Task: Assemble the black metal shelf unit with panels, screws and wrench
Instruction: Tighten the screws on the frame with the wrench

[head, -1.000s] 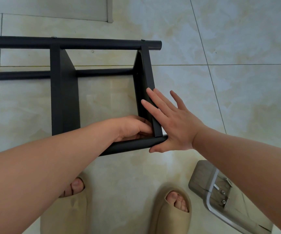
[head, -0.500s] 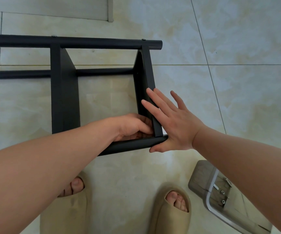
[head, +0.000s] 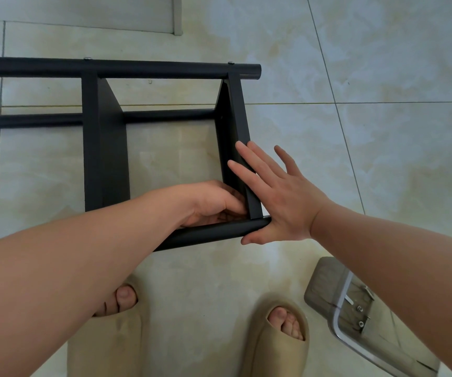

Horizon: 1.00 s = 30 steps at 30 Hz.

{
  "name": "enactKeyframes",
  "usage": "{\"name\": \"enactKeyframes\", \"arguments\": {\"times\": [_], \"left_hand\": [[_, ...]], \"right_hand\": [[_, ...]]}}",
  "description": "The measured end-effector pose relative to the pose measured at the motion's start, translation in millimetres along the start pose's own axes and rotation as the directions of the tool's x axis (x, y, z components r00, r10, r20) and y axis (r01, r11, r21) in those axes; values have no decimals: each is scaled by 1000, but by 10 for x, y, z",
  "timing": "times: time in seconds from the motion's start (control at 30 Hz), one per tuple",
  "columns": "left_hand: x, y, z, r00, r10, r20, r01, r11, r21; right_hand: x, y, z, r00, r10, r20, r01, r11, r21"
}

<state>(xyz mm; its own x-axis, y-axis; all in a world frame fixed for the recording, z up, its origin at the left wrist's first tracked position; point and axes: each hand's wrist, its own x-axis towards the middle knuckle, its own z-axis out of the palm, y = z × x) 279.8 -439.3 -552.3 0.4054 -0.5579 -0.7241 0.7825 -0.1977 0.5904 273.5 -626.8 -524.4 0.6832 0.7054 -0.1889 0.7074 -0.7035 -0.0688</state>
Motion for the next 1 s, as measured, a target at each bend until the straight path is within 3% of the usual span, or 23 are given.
{"name": "enactKeyframes", "arguments": {"times": [0.43,0.6,1.0], "left_hand": [[18,-39,-9,1000,26,10,-26,999,-27],[-2,-39,-3,996,-17,90,24,997,-69],[39,-22,-12,999,26,27,-25,1000,-10]], "right_hand": [[-2,1,-5,1000,5,5,-5,1000,-8],[-2,6,-2,1000,4,4,-4,1000,-4],[-1,12,-1,1000,7,8,-7,1000,-5]]}}
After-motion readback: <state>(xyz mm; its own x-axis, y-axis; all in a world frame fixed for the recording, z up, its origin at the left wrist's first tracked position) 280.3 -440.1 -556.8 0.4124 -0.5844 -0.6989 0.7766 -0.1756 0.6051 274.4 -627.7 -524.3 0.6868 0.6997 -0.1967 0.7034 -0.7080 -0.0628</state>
